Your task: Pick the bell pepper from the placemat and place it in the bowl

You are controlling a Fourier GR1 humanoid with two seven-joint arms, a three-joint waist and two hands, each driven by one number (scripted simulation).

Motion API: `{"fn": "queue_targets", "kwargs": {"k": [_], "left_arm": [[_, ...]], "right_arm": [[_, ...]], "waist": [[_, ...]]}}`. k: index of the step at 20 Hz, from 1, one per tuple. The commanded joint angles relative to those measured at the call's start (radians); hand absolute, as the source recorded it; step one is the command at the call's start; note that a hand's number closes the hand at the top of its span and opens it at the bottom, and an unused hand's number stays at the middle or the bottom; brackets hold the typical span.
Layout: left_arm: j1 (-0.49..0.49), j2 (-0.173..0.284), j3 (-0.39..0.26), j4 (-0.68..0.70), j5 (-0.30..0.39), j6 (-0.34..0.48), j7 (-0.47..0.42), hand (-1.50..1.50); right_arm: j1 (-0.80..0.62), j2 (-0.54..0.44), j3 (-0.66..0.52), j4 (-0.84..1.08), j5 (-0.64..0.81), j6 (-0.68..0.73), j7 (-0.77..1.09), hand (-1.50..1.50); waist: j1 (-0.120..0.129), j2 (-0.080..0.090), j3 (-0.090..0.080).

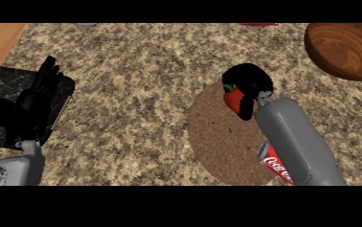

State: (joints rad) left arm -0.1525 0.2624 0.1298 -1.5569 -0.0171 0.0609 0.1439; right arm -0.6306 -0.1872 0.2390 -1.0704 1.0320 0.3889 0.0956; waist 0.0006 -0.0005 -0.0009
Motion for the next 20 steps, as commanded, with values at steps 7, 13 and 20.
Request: {"fn": "queue_targets", "kwargs": {"k": [7, 13, 20], "left_arm": [[0.032, 0.026, 0.035, 0.0, 0.028, -0.037, -0.01, 0.0], [0.008, 0.016, 0.025, 0.013, 0.015, -0.025, 0.009, 0.0], [-0.042, 0.003, 0.024, 0.028, -0.012, -0.002, 0.015, 0.0]], "right_arm": [[-0.067, -0.126, -0.233, -0.082, -0.004, -0.129, 0.199, 1.5], [-0.16, -0.188, -0.362, -0.218, -0.007, -0.266, 0.278, 1.5], [-0.156, -0.262, -0.494, -0.286, -0.099, -0.204, 0.303, 1.5]], "waist": [[-0.011, -0.007, 0.0], [-0.018, -0.007, 0.001], [-0.004, 0.0, 0.001]]}}
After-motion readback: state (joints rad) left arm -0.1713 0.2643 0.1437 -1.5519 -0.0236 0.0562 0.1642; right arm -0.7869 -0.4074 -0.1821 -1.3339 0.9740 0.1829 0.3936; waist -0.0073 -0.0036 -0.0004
